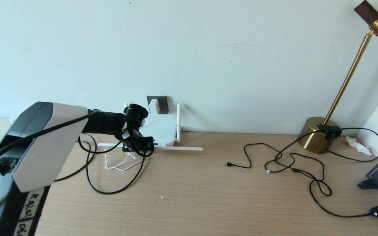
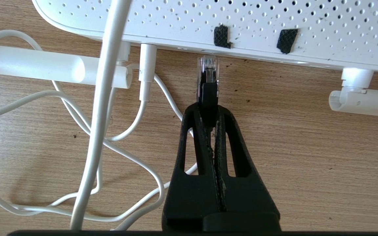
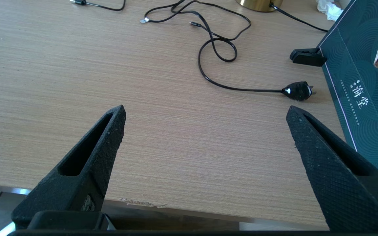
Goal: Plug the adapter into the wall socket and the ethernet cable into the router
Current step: Plug cable into router interface
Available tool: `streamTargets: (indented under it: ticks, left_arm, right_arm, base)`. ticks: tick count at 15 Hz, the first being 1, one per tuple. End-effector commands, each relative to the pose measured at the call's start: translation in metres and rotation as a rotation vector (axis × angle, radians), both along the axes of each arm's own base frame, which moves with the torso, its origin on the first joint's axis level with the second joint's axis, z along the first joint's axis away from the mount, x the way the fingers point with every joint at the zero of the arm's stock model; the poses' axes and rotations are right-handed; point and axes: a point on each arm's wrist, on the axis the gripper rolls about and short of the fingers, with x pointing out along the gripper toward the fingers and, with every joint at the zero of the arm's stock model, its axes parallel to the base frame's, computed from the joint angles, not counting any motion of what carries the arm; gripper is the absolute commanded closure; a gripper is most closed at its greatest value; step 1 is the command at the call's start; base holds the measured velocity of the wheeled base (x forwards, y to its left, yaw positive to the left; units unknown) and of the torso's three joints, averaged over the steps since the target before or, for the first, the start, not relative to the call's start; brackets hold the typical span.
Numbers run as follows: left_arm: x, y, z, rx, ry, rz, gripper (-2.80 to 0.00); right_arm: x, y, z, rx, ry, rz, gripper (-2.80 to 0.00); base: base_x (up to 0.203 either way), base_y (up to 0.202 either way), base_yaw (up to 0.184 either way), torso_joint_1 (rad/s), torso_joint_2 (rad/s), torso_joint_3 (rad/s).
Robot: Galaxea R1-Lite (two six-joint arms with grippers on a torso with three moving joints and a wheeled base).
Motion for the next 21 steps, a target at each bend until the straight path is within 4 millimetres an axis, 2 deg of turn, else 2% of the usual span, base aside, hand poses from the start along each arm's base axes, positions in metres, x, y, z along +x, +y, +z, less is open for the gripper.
streamTargets:
  ticks: [1,21]
  left_arm:
    - [-0.0004,0.0001,0.0009,0.000,0.000,0.001,0.00]
    - [-0.0021,-0.0033,0.0076,-0.003,-0.015,-0.008,0.00]
  right_arm:
    - [0.0000,0.0000,-0.0001,-0.001,0.002,0.001,-2.80]
    - [0.0000,0.0000,-0.0001,-0.001,0.002,0.001,-2.80]
  base:
    - [0.000,0.000,0.000,0.000,0.00,0.000]
    - [0.000,0.000,0.000,0.000,0.00,0.000]
